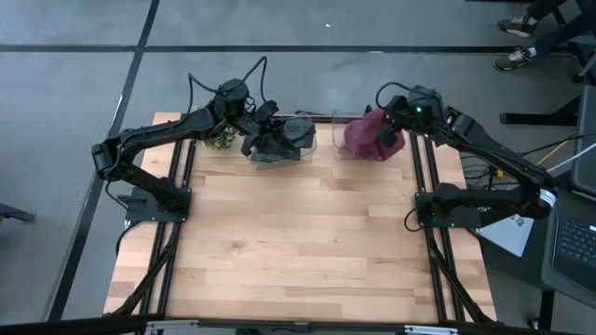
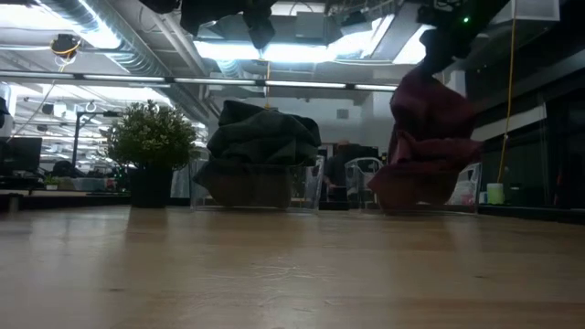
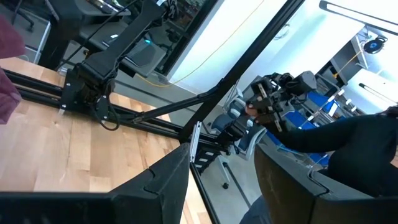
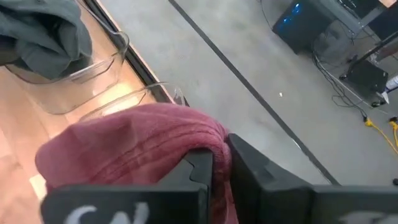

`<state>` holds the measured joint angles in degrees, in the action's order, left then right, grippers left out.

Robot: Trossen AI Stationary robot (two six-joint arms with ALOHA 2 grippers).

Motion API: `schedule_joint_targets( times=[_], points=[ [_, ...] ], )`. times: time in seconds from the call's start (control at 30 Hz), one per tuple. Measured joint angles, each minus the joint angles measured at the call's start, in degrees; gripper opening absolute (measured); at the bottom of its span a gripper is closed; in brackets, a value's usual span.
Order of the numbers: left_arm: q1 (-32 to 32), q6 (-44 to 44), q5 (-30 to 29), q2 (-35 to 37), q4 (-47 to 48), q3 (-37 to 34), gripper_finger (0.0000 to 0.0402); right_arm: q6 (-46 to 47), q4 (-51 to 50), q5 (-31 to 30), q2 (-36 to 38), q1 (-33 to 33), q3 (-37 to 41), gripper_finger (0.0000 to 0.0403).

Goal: Pick & Place hat
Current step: Put the red cap on the red cap in the right transparent bin

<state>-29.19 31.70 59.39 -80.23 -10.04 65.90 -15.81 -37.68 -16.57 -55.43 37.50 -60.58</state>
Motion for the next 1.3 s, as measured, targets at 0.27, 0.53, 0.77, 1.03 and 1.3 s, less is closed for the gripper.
schedule_joint_targets(
  times=[0.27,0.53,0.77,1.03,1.3],
  points=[
    [-0.01,0.02,-0.04,0.00,0.00,0.00,0.0175,-8.55,6.12,0.50,-0.82,0.38,0.00,0.0033],
    [0.00,0.03,-0.49,0.00,0.00,-0.01,0.0175,-9.69,-1.49,-0.30,-2.26,3.78,-0.02,0.0036],
    [0.00,0.02,-1.48,0.00,0.00,-0.01,0.0175,-16.25,3.53,0.18,-6.12,5.97,-0.02,0.0033],
    [0.00,0.02,-1.48,0.00,0.00,-0.01,0.0175,-23.07,10.82,0.15,-6.57,7.91,-0.02,0.0033],
    [0.00,0.02,-1.48,0.00,0.00,0.00,0.0175,-23.55,-0.04,0.19,-8.22,9.25,-0.02,0.0035]
  ],
)
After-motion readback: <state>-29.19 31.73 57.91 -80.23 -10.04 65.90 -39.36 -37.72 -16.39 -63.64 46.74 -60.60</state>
